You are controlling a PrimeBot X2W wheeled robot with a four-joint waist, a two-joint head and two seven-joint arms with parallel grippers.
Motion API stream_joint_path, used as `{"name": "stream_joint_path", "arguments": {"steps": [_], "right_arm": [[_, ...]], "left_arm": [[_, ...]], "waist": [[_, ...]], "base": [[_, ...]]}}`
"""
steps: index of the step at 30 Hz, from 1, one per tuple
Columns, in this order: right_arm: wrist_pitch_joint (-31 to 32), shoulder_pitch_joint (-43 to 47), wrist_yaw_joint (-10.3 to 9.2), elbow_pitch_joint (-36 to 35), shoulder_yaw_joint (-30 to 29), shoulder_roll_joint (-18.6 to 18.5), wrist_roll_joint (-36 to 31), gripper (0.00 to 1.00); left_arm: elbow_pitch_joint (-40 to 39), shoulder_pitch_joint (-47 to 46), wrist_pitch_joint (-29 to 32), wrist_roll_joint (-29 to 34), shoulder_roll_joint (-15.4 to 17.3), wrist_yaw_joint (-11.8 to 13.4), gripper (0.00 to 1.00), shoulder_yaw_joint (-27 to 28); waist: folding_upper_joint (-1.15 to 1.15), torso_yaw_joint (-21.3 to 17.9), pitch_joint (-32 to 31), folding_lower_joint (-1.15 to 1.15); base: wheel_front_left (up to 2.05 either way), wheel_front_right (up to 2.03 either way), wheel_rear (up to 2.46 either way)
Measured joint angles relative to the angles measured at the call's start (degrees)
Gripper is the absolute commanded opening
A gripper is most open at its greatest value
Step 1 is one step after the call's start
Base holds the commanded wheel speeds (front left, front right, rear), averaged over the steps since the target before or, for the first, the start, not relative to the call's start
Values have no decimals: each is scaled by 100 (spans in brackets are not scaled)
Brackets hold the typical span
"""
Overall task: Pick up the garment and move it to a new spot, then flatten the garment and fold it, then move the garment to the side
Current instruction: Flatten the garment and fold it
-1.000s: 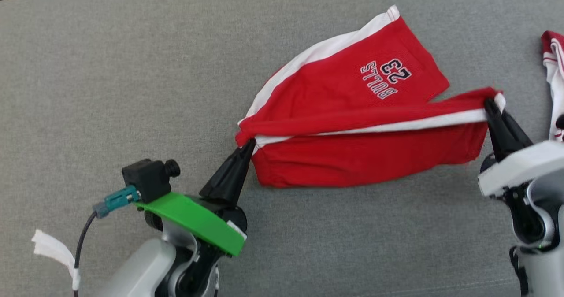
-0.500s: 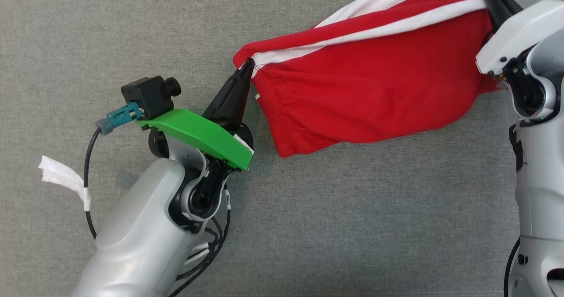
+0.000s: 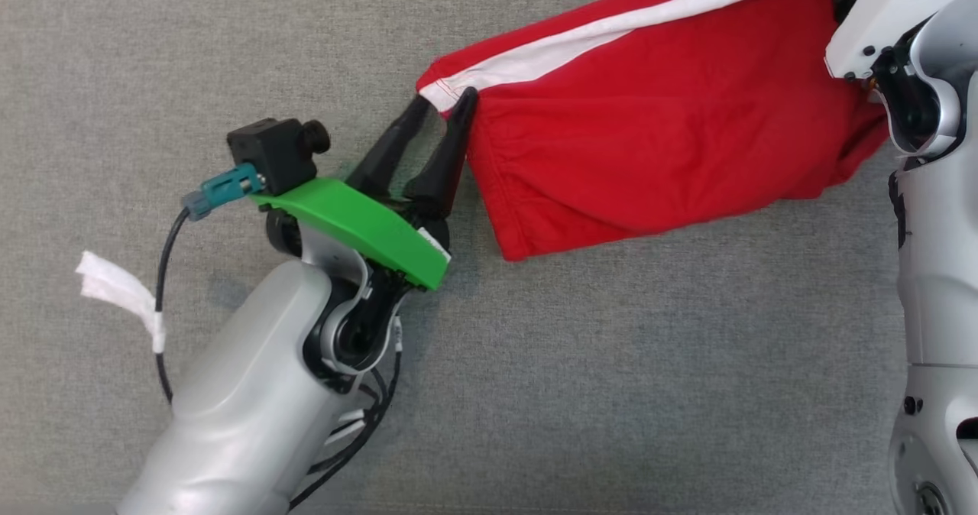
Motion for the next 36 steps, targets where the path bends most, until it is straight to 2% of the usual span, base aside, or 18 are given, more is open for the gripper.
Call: {"name": "stream_joint_path", "arguments": {"steps": [5,9,11,13,16,19,21,22,24,30,36], "right_arm": [[132,208,0,-322,458,-360,-57,100],[546,355,1,-545,705,-728,-64,100],[755,428,0,-579,756,-862,-79,100],[943,500,0,-558,794,-932,-98,100],[1167,558,0,-468,788,-943,-60,100],[1395,575,-1,-383,811,-1013,-2,100],[1511,589,-2,-364,813,-1045,60,98],[1546,604,-2,-364,815,-1063,94,0],[1653,677,-12,-371,845,-1062,396,0],[1319,929,4,-448,363,-913,615,0],[1195,1217,4,-655,-424,-1252,671,0]], "left_arm": [[-641,418,-212,315,410,199,100,-43],[-1295,834,-634,959,823,557,100,-14],[-1546,1031,-757,1295,912,731,100,9],[-1730,1245,-844,1591,901,887,100,126],[-1873,1508,-856,2056,783,967,100,303],[-1975,1732,-873,2597,604,971,100,509],[-1974,1896,-876,2813,478,879,100,666],[-1979,1983,-879,2917,397,795,100,731],[-1972,2128,-880,3350,336,704,100,894],[-1809,2661,-881,3761,41,432,100,1478],[-1621,3086,-881,4038,-133,94,100,1889]], "waist": [[0,-80,-109,0],[0,-116,-163,0],[0,-95,-153,0],[0,-48,-119,0],[0,53,-61,0],[0,165,-30,0],[0,229,-33,0],[0,253,-49,0],[0,279,-105,0],[0,198,-342,0],[0,33,-668,0]], "base": [[0,0,0],[0,0,0],[0,0,0],[0,0,0],[0,0,0],[0,0,0],[0,0,0],[0,0,0],[0,0,0],[0,0,0],[0,0,0]]}}
